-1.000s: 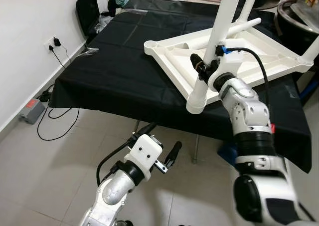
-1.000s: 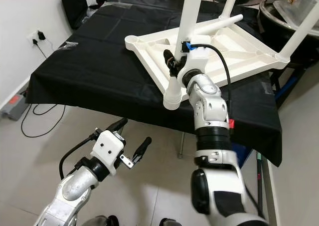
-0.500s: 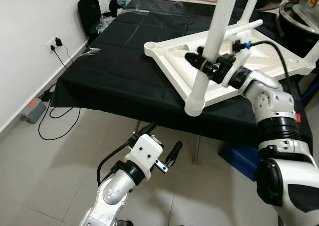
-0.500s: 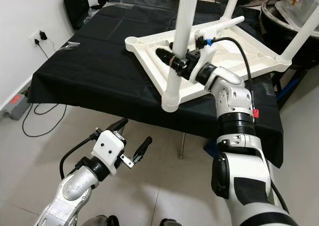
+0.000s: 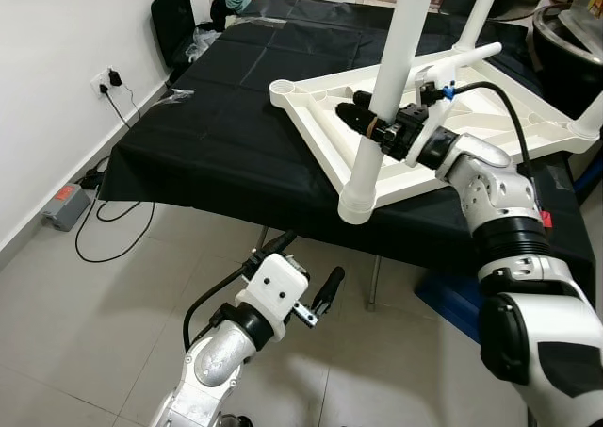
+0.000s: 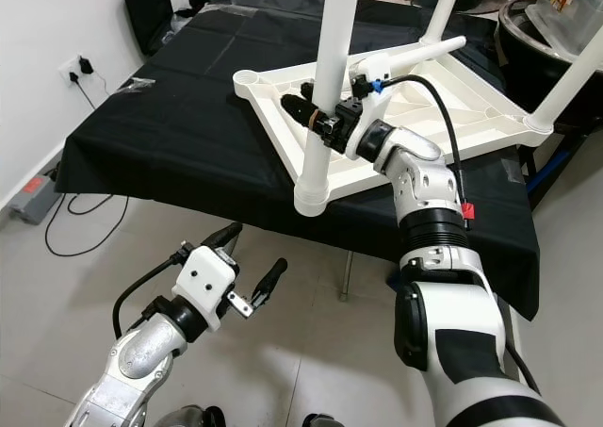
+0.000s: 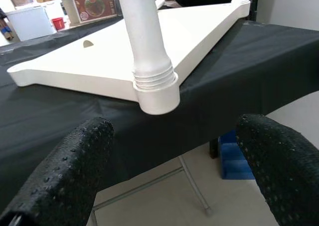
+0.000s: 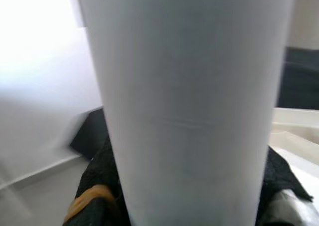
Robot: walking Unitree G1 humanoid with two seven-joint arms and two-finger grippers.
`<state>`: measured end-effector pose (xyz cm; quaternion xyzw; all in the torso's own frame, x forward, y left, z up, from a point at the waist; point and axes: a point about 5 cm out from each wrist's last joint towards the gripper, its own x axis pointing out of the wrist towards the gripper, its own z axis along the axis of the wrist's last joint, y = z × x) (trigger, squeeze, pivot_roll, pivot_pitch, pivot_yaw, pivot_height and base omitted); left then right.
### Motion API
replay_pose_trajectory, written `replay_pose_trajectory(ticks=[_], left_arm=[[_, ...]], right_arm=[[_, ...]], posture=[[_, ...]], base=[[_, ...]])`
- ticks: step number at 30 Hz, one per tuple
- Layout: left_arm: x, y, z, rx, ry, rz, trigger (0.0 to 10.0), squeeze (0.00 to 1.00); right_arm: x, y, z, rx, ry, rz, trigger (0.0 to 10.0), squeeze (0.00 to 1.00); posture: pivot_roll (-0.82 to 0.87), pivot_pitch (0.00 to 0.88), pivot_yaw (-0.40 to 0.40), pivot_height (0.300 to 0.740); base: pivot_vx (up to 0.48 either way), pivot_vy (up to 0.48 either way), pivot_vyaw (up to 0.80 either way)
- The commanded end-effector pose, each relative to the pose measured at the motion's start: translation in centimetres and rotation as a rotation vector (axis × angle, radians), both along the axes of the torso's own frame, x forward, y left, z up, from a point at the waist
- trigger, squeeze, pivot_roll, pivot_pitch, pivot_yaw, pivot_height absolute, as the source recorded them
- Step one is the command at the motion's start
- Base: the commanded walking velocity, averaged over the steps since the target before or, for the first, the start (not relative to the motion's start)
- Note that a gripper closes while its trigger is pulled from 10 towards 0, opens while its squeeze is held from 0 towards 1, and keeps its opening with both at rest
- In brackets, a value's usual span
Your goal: Building children table
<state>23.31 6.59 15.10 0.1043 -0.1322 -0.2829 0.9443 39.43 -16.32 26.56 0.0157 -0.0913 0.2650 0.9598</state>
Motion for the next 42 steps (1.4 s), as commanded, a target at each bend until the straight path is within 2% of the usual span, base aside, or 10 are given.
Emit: replay_pose_trajectory(ticks=[1, 19, 20, 23, 24, 27, 28, 29, 32, 42], left_arm=[[-0.2, 0.0, -0.4, 0.003, 0.02, 0.005, 10.0, 0.0], [-0.1, 0.0, -0.5, 0.016, 0.021, 0.004, 10.0, 0.0], [-0.2, 0.0, -0.5, 0.016, 0.02, 0.005, 10.0, 0.0], [-0.2, 0.1, -0.5, 0.013, 0.021, 0.008, 10.0, 0.0], [-0.2, 0.1, -0.5, 0.012, 0.021, 0.009, 10.0, 0.0], [-0.2, 0.1, -0.5, 0.012, 0.022, 0.01, 10.0, 0.0], [-0.2, 0.1, -0.5, 0.013, 0.024, 0.009, 10.0, 0.0], [-0.2, 0.0, -0.5, 0.013, 0.025, 0.008, 10.0, 0.0], [-0.2, 0.0, -0.5, 0.013, 0.026, 0.007, 10.0, 0.0], [0.0, -0.1, -0.5, 0.013, 0.029, 0.004, 10.0, 0.0]], right_arm=[[0.2, -2.2, -2.0, 0.01, 0.099, -0.197, 0.0, 0.0], [-3.3, 3.4, -2.2, 0.219, 0.108, -0.868, 0.0, 0.0], [-3.1, 3.9, -2.4, 0.222, 0.127, -0.84, 10.0, 0.0], [-3.2, 4.5, -2.5, 0.215, 0.147, -0.817, 10.0, 0.0], [-3.2, 4.6, -2.5, 0.205, 0.143, -0.799, 10.0, 0.76], [-3.3, 4.6, -2.4, 0.185, 0.131, -0.798, 10.0, 1.0], [-3.4, 4.7, -2.4, 0.189, 0.136, -0.778, 10.0, 1.0], [-3.3, 4.7, -2.2, 0.203, 0.129, -0.724, 10.0, 0.3], [-3.3, 4.8, -2.1, 0.215, 0.127, -0.693, 10.0, 0.0], [-1.0, 2.1, -0.7, 0.117, 0.039, -0.219, 10.0, 0.0]], posture=[[0.15, 0.151, -0.041, 0.74], [0.16, 0.141, -0.045, 0.74], [0.16, 0.141, -0.045, 0.74], [0.16, 0.145, -0.046, 0.74], [0.15, 0.149, -0.047, 0.74], [0.15, 0.149, -0.048, 0.74], [0.15, 0.152, -0.042, 0.74], [0.15, 0.149, -0.045, 0.74], [0.15, 0.149, -0.045, 0.74], [0.15, 0.168, -0.04, 0.74]], base=[[0.0, 0.0, 0.0], [0.0, 0.0, 0.0], [0.0, 0.0, 0.0], [0.0, 0.0, 0.0], [0.0, 0.0, 0.0], [0.0, 0.0, 0.0], [0.0, 0.0, 0.0], [0.0, 0.0, 0.0], [0.0, 0.0, 0.0], [0.0, 0.0, 0.0]])
